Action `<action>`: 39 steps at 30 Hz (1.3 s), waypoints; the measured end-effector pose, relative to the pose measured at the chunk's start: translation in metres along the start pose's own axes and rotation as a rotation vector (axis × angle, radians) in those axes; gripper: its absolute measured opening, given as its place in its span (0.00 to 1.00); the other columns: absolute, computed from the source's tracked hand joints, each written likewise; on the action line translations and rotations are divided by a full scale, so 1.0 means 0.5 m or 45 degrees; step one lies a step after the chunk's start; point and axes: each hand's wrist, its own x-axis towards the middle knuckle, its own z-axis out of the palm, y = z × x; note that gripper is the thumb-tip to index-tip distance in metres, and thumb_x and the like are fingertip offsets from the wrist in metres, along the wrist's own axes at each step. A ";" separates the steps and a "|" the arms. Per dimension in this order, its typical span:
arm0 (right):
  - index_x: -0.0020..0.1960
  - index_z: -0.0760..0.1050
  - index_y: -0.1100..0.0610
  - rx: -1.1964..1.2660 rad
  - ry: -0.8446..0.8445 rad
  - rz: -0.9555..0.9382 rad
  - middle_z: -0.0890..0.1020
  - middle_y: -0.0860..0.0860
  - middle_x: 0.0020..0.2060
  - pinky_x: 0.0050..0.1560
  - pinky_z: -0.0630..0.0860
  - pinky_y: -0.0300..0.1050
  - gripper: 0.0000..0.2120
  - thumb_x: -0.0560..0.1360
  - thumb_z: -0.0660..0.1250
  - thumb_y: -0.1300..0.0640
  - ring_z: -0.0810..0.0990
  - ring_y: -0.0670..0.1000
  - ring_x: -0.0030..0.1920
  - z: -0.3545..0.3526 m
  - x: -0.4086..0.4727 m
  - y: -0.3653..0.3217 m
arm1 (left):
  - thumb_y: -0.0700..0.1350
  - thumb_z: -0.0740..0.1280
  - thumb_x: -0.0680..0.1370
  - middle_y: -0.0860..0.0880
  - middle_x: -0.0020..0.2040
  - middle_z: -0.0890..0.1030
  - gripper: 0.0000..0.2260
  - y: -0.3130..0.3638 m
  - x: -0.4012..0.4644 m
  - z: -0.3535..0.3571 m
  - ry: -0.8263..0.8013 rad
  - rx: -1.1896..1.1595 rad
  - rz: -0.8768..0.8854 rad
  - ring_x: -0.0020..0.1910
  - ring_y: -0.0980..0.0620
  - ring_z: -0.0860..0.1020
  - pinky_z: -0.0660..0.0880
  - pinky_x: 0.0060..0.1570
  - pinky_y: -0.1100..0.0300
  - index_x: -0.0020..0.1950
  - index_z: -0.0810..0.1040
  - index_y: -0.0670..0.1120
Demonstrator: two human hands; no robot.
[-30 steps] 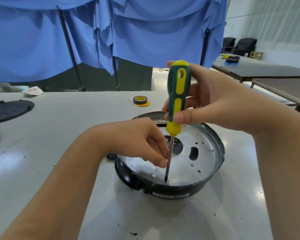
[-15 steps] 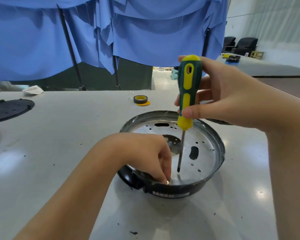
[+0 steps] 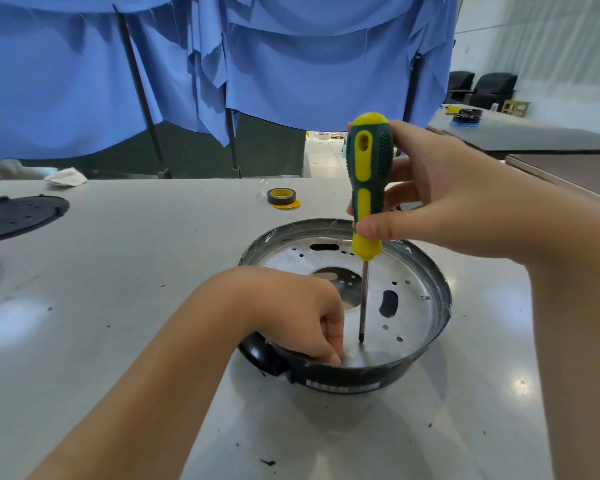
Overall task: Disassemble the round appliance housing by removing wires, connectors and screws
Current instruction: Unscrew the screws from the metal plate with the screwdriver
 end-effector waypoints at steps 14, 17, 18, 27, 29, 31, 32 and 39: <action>0.66 0.67 0.46 -0.034 0.005 0.010 0.81 0.49 0.48 0.52 0.79 0.52 0.31 0.67 0.77 0.54 0.83 0.49 0.48 0.005 0.006 0.003 | 0.51 0.68 0.76 0.60 0.32 0.76 0.05 0.008 -0.003 -0.001 -0.015 0.053 -0.020 0.30 0.64 0.73 0.68 0.33 0.71 0.40 0.77 0.55; 0.67 0.66 0.46 -0.044 0.005 0.014 0.81 0.49 0.49 0.52 0.79 0.52 0.32 0.67 0.77 0.53 0.83 0.49 0.48 0.005 0.008 0.005 | 0.51 0.68 0.76 0.60 0.33 0.76 0.04 0.009 -0.004 -0.004 -0.038 0.018 -0.022 0.31 0.63 0.74 0.68 0.32 0.72 0.41 0.78 0.55; 0.67 0.66 0.46 -0.045 0.006 0.015 0.81 0.49 0.49 0.52 0.79 0.53 0.33 0.67 0.77 0.53 0.83 0.49 0.48 0.005 0.008 0.005 | 0.51 0.69 0.76 0.60 0.33 0.76 0.04 0.009 -0.004 -0.004 -0.041 0.011 -0.021 0.31 0.63 0.74 0.68 0.32 0.72 0.41 0.78 0.55; 0.67 0.65 0.46 -0.036 0.004 0.007 0.81 0.50 0.49 0.52 0.80 0.54 0.32 0.68 0.76 0.54 0.83 0.50 0.48 0.008 0.009 0.006 | 0.51 0.67 0.77 0.59 0.33 0.75 0.05 0.011 -0.002 0.001 -0.019 0.049 -0.026 0.31 0.61 0.73 0.67 0.34 0.69 0.42 0.77 0.54; 0.68 0.65 0.47 -0.033 0.002 0.007 0.81 0.50 0.50 0.52 0.80 0.54 0.33 0.68 0.76 0.54 0.83 0.50 0.49 0.008 0.009 0.006 | 0.51 0.67 0.77 0.59 0.32 0.75 0.05 0.012 -0.003 0.002 -0.015 0.069 -0.029 0.31 0.62 0.72 0.66 0.33 0.69 0.41 0.76 0.55; 0.68 0.65 0.47 -0.035 0.001 0.010 0.81 0.50 0.50 0.52 0.80 0.53 0.33 0.68 0.76 0.54 0.83 0.50 0.49 0.008 0.009 0.005 | 0.52 0.67 0.77 0.59 0.33 0.74 0.05 0.014 -0.003 0.001 -0.015 0.084 -0.030 0.31 0.61 0.72 0.66 0.33 0.69 0.41 0.76 0.55; 0.68 0.65 0.47 -0.034 0.001 0.010 0.81 0.50 0.50 0.52 0.80 0.53 0.33 0.68 0.76 0.54 0.83 0.50 0.49 0.009 0.009 0.005 | 0.52 0.67 0.77 0.59 0.33 0.74 0.05 0.015 -0.004 0.001 -0.016 0.093 -0.030 0.31 0.61 0.72 0.66 0.33 0.69 0.42 0.76 0.55; 0.67 0.66 0.46 -0.043 0.002 0.010 0.80 0.50 0.50 0.52 0.80 0.53 0.32 0.68 0.76 0.53 0.83 0.49 0.48 0.008 0.009 0.005 | 0.52 0.66 0.77 0.59 0.31 0.74 0.06 0.012 -0.005 0.002 -0.020 0.092 -0.036 0.28 0.64 0.72 0.65 0.31 0.71 0.41 0.75 0.55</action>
